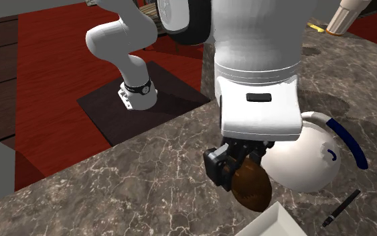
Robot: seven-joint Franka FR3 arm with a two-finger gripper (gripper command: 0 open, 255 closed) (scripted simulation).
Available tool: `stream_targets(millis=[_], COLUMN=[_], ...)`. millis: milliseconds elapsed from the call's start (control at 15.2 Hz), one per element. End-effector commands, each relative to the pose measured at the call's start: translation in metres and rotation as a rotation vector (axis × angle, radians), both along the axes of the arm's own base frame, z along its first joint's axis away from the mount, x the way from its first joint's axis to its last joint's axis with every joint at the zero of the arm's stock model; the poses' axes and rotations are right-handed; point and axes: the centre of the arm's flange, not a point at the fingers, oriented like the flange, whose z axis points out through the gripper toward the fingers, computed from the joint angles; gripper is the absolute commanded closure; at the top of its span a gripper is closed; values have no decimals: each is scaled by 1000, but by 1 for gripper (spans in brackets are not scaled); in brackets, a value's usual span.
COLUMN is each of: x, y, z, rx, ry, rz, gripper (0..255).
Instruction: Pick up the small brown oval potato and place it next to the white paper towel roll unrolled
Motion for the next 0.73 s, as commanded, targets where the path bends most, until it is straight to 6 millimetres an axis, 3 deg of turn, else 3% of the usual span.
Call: stream_targets(millis=[0,660], x=[-1,-1], y=[0,0], z=[12,65], rx=[0,0], ry=[0,0], rz=[0,0], gripper=[255,255])
